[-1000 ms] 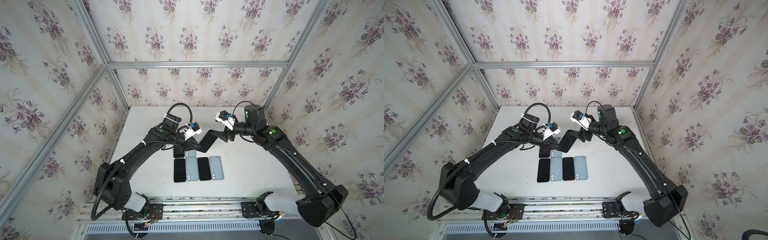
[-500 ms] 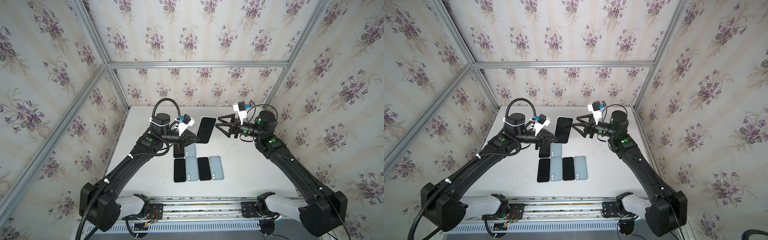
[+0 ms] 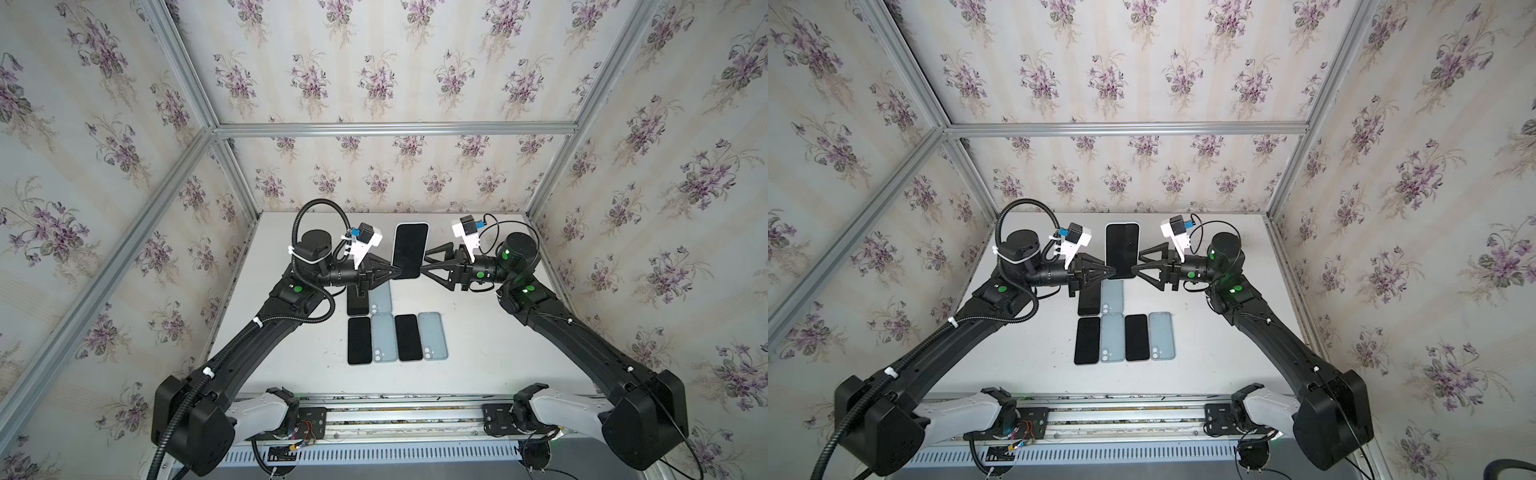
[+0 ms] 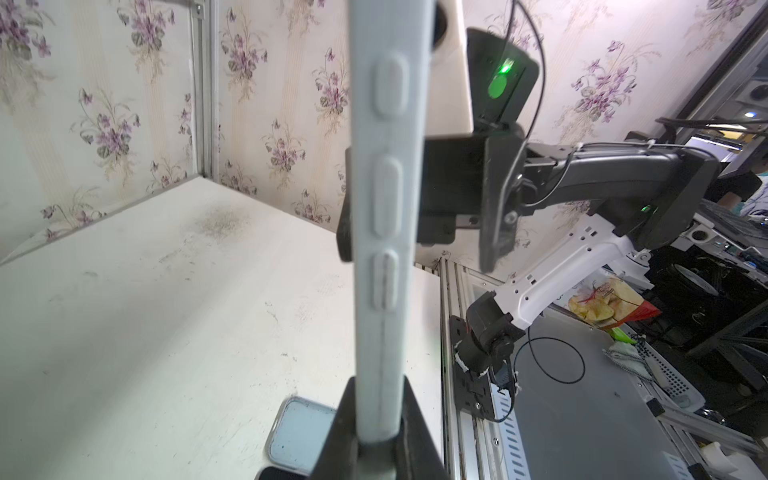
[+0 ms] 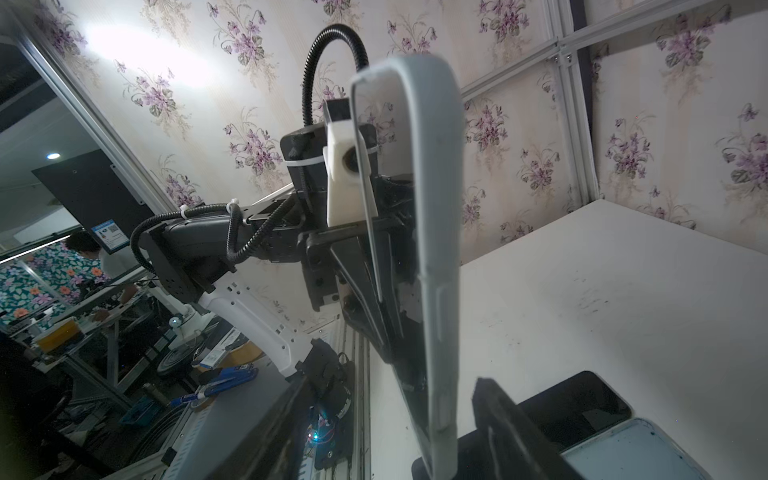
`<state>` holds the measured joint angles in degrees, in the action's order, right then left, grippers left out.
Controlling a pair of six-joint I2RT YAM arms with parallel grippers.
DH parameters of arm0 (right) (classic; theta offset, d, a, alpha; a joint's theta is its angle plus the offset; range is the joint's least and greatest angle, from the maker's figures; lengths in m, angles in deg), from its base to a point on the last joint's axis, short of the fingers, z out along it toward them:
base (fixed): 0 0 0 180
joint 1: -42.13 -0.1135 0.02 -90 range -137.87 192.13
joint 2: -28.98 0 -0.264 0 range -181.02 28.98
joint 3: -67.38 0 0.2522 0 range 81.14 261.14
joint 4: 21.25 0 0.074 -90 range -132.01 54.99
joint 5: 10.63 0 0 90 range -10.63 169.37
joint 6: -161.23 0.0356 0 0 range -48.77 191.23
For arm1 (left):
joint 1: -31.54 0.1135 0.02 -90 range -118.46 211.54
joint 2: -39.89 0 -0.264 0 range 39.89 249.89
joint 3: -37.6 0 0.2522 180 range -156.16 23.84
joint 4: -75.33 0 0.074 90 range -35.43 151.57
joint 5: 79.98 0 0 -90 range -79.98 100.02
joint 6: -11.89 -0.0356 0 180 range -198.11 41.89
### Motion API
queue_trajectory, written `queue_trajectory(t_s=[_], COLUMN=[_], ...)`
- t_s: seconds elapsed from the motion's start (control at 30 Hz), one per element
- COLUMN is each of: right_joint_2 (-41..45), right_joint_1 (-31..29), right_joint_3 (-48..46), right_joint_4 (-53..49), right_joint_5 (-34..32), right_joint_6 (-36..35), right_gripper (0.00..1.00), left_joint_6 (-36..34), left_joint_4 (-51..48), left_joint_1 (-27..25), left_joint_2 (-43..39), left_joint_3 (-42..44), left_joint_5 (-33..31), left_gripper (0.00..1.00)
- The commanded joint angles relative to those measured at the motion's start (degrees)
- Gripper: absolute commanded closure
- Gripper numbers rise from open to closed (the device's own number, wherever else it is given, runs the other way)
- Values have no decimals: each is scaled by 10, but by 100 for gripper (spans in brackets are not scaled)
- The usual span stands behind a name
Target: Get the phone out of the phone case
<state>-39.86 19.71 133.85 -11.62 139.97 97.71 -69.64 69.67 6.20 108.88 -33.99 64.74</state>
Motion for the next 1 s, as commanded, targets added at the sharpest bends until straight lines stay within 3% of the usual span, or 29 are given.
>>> queue_trajectory(t_s=[0.0,0.23,0.37,0.53,0.57,0.67,0.8,0.97], right_joint_2=[-10,-27,-26,-19,-16,-5,-5,-3], right_joint_1=[-8,-13,-14,-14,-14,-13,-12,-12], right_joint_3=[0,3,1,7,15,36,43,48], right_joint_4=[10,48,68,39,-5,-131,-183,-233], right_joint_5=[-3,7,22,58,62,61,79,89], right_joint_6=[-11,9,19,-5,-32,-126,-169,-221], right_gripper=[41,53,75,85,88,91,94,99], left_joint_6=[29,36,41,38,37,20,2,-4], left_joint_4=[85,107,115,125,124,116,91,31], left_joint_1=[-4,-17,-22,-26,-26,-24,-10,33], left_joint_2=[-6,-12,-8,-8,-10,-21,-27,-4], left_joint_3=[3,15,20,26,27,31,20,-30], left_joint_5=[10,12,8,-5,-9,-18,-16,49], left_gripper=[97,95,90,54,41,22,12,9])
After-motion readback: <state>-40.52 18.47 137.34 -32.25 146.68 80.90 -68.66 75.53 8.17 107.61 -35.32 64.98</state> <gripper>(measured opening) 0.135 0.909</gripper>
